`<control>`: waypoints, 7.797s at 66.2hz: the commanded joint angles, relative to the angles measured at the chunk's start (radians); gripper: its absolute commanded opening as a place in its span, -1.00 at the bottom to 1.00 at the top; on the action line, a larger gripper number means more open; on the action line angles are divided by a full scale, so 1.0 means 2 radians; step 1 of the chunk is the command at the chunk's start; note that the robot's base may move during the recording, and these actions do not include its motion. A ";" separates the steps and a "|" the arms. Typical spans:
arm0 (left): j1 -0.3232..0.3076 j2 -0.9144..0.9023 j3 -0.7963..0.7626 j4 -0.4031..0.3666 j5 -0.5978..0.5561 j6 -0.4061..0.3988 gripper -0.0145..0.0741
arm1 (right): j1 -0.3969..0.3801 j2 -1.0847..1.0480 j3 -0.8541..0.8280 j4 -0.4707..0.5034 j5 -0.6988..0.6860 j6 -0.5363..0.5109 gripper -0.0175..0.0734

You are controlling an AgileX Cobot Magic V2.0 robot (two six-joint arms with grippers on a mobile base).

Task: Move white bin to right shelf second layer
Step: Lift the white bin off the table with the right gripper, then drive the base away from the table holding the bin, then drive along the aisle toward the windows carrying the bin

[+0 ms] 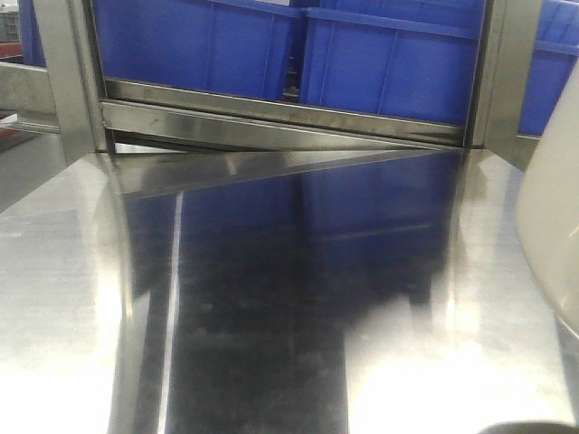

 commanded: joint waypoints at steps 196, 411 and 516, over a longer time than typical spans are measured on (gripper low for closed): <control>-0.002 -0.009 0.019 -0.003 -0.043 -0.001 -0.48 | -0.003 -0.005 -0.014 -0.004 -0.024 -0.005 -0.46; -0.002 -0.009 0.019 -0.003 -0.043 -0.001 -0.48 | -0.003 -0.009 -0.014 0.000 -0.026 -0.005 -0.46; -0.002 -0.009 0.019 -0.003 -0.043 -0.001 -0.48 | -0.003 -0.009 -0.014 0.000 -0.026 -0.005 -0.46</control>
